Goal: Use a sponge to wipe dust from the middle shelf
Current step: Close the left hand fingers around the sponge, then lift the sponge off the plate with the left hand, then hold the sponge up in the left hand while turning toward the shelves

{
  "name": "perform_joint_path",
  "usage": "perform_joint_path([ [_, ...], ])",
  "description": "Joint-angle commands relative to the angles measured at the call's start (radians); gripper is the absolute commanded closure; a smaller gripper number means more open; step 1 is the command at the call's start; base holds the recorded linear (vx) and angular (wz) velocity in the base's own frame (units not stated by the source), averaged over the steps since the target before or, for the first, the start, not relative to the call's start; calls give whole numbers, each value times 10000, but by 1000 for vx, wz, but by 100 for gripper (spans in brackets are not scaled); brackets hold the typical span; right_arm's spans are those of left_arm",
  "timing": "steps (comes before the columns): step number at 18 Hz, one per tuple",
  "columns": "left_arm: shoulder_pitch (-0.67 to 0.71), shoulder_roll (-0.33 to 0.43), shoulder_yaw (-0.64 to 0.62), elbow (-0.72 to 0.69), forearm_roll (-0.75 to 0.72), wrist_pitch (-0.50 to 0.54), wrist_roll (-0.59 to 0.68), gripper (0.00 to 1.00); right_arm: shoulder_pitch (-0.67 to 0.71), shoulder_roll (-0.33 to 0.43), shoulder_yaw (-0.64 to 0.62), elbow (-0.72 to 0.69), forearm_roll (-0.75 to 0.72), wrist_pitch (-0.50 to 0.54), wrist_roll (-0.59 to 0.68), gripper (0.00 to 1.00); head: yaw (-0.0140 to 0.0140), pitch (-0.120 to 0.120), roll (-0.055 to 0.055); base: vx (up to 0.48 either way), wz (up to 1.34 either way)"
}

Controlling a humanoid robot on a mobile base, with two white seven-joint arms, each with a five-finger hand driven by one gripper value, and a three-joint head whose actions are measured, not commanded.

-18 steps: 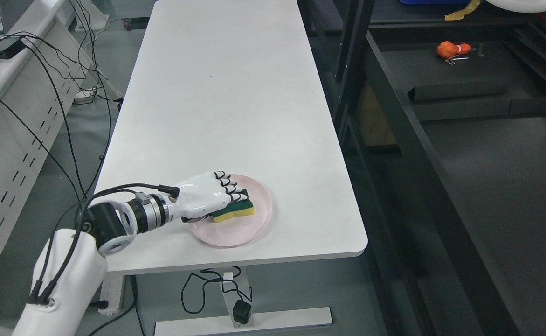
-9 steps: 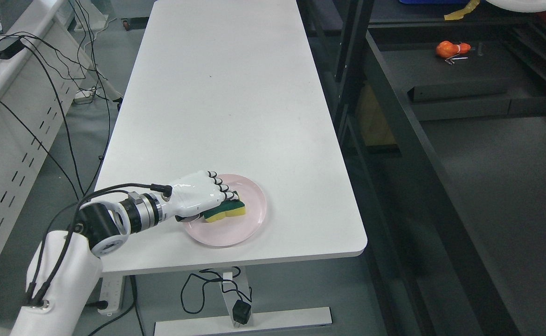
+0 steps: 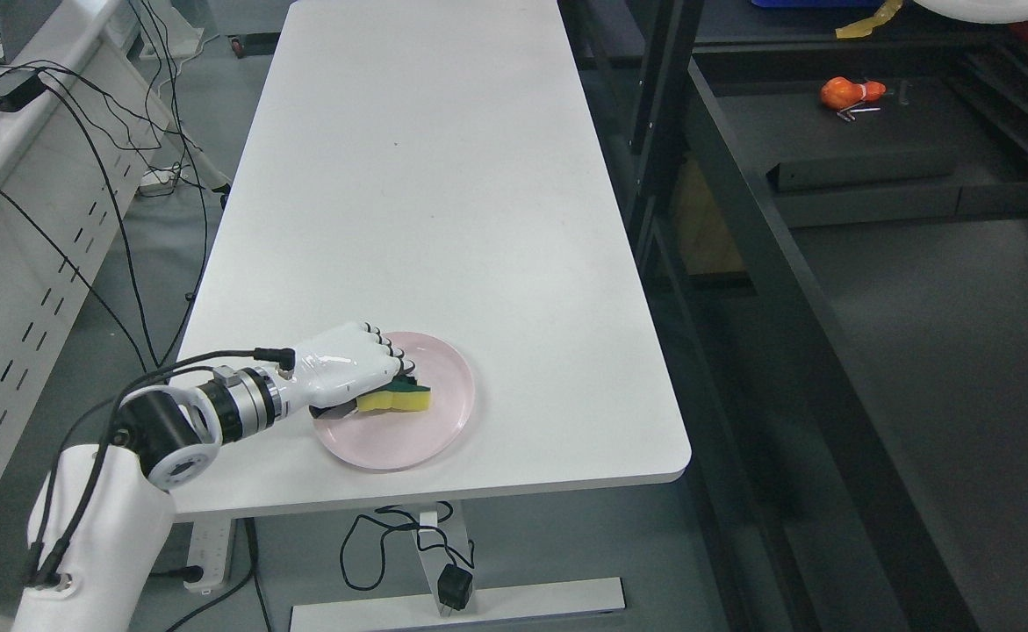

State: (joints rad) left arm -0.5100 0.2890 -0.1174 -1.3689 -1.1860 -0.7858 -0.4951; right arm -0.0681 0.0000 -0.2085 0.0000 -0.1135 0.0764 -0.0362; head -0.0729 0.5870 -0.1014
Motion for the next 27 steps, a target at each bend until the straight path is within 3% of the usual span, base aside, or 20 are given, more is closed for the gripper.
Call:
perform_joint_path([
  [1, -38, -236, 822, 679, 1545, 4, -141, 94, -9, -175, -1, -175, 0, 3, -6, 0, 0, 0, 0, 0, 0],
  [4, -54, -312, 1081, 911, 3585, 4, -479, 96, 6, -175, -1, -175, 0, 3, -6, 0, 0, 0, 0, 0, 0],
  [7, 160, -1473, 1816, 973, 7230, 4, -464, 95, 6, -175, -1, -175, 0, 3, -6, 0, 0, 0, 0, 0, 0],
  [11, 666, -2704, 2385, 957, 10381, 678, -312, 95, -9, -175, -1, -175, 0, 3, -6, 0, 0, 0, 0, 0, 0],
  [14, 1095, -2715, 3029, 820, 11427, 1793, 680, 95, 6, -175, 14, -175, 0, 3, -6, 0, 0, 0, 0, 0, 0],
  [16, 1462, -2715, 2985, 134, 12270, 3431, 3173, 95, 6, -175, -1, -175, 0, 3, -6, 0, 0, 0, 0, 0, 0],
  [18, 2120, -2715, 2726, -1030, 13158, 4784, 4502, 96, -9, -175, -1, -175, 0, 3, -6, 0, 0, 0, 0, 0, 0],
  [20, 3345, -2715, 2084, -2213, 14203, 4974, 4476, 99, -9, -175, -1, -175, 0, 3, -6, 0, 0, 0, 0, 0, 0],
  [23, 4973, -2715, 1620, -3702, 14283, 4729, 4262, 100, 6, -175, -1, -175, 0, 3, -6, 0, 0, 0, 0, -31, 19],
  [27, 5300, -2715, 2108, -4059, 14314, 4682, 3938, 100, 6, -175, -1, -175, 0, 3, -6, 0, 0, 0, 0, -105, 18],
])
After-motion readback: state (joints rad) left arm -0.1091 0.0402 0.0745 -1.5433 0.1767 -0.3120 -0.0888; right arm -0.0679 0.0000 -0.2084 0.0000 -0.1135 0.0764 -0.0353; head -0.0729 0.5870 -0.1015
